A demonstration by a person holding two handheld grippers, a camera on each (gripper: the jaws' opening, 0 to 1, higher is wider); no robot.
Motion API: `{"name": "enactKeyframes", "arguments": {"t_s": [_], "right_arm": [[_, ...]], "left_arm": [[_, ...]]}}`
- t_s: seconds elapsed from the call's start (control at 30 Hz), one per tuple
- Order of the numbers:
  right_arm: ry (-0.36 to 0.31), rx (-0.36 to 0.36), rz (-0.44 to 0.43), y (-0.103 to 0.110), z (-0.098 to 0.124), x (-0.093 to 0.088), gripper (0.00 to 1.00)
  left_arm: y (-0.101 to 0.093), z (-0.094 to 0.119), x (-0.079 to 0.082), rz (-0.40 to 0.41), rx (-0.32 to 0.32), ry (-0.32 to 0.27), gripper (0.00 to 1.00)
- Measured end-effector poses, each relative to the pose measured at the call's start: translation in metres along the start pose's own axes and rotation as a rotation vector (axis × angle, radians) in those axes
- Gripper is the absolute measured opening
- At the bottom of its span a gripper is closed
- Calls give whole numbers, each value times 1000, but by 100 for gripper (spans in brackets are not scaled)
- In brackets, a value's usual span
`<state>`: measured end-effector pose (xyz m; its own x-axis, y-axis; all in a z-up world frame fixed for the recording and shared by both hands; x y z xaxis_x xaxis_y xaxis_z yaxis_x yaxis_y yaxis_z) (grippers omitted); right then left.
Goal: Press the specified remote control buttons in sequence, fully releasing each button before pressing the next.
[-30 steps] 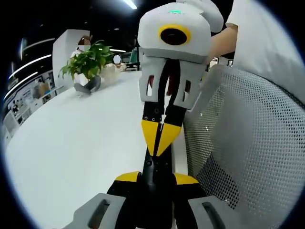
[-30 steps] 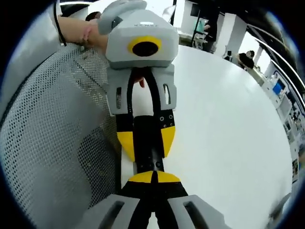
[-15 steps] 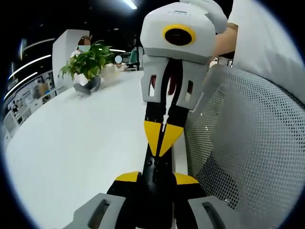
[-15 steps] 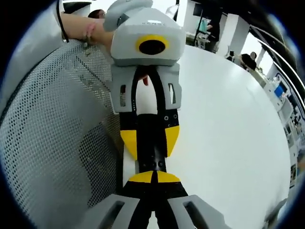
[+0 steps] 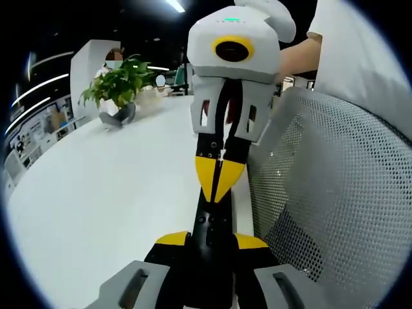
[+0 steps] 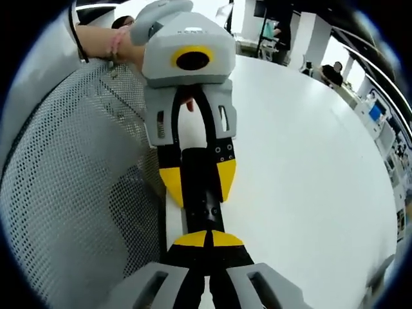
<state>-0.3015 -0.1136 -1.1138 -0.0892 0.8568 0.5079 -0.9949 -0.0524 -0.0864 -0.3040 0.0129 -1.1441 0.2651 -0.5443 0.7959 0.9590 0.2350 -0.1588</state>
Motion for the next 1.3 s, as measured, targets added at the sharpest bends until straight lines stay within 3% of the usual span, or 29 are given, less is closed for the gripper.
{"name": "enactKeyframes", "arguments": {"t_s": [0.13,0.17,0.23,0.43,0.73,0.93,1.3], "right_arm": [[35,-19,22,2,-3,5,0],[59,-31,87,3,-3,6,0],[62,-35,122,5,-3,6,0],[-27,0,-31,-1,1,-2,0],[-13,14,-19,1,5,-7,0],[40,7,53,3,4,-2,0],[-9,7,-65,0,5,-7,0]], "left_arm": [[0,0,0,0,1,-1,25],[0,0,0,0,1,-1,25],[0,0,0,-1,-1,-2,25],[0,0,-1,5,1,-7,25],[0,0,-1,4,-1,-11,25],[0,0,-1,6,0,-13,25],[0,0,-1,4,-3,-14,25]]}}
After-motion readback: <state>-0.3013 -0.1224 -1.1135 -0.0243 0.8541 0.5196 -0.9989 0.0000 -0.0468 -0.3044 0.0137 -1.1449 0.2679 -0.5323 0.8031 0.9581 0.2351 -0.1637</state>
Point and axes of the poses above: the point that each gripper's makers call its tool centre point, and the gripper's own axes: z roughly backward along the fingers, y roughly to its left, x roughly out of its top, the point moved 8 cm from there along z, roughly backward along the fingers, and after that the axes turned 9 degrees about z, right-handed, at the moved point
